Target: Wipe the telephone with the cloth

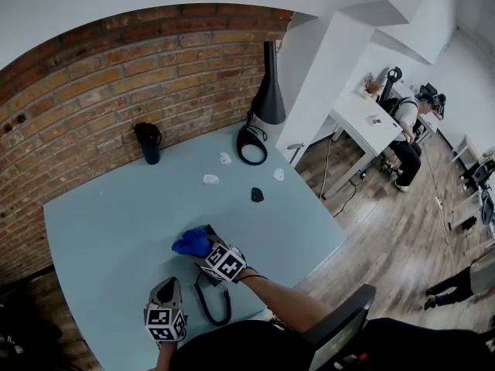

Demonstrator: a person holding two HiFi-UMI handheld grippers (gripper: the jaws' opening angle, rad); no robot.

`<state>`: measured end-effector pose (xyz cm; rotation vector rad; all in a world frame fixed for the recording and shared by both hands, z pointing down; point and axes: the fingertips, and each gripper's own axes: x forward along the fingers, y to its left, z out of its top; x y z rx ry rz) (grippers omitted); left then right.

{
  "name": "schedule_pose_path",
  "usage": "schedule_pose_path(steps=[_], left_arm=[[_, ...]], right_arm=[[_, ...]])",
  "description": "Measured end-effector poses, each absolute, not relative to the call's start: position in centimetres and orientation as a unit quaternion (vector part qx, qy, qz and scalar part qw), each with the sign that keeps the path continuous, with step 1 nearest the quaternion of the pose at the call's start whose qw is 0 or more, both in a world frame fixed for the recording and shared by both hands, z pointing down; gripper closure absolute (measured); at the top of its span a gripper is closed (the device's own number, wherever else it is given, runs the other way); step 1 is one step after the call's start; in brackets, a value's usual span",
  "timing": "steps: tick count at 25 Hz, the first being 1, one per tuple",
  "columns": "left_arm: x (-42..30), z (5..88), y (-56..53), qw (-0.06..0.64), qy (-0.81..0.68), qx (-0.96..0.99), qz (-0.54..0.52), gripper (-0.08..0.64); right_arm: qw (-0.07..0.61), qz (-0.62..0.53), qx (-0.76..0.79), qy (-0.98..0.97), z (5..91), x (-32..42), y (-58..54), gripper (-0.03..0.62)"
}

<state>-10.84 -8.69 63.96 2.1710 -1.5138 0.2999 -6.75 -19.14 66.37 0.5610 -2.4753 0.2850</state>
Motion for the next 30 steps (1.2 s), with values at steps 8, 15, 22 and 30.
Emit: schedule_pose_path(steps=[8, 15, 22, 30], left_arm=[[-10.4, 64.0, -8.2, 0.232, -0.545, 0.797, 0.115, 0.551], [-9.9, 64.0, -8.0, 0.231, -0.537, 0.802, 0.122, 0.551], [-9.3, 64.2, -7.6, 0.229, -0.527, 0.807, 0.133, 0.551], [-8.9, 64.3, -7.7, 0.221, -0.524, 0.811, 0.133, 0.551]], right_arm=[[0.295, 0.128, 0.219, -0.921, 67.1, -6.2, -18.5, 0.385], [0.295, 0.140, 0.227, -0.918, 67.2, -6.0, -18.4, 0.385], [0.295, 0.143, 0.228, -0.917, 67.2, -5.9, -17.9, 0.386], [0.304, 0.134, 0.229, -0.915, 67.8, -5.5, -17.5, 0.387]])
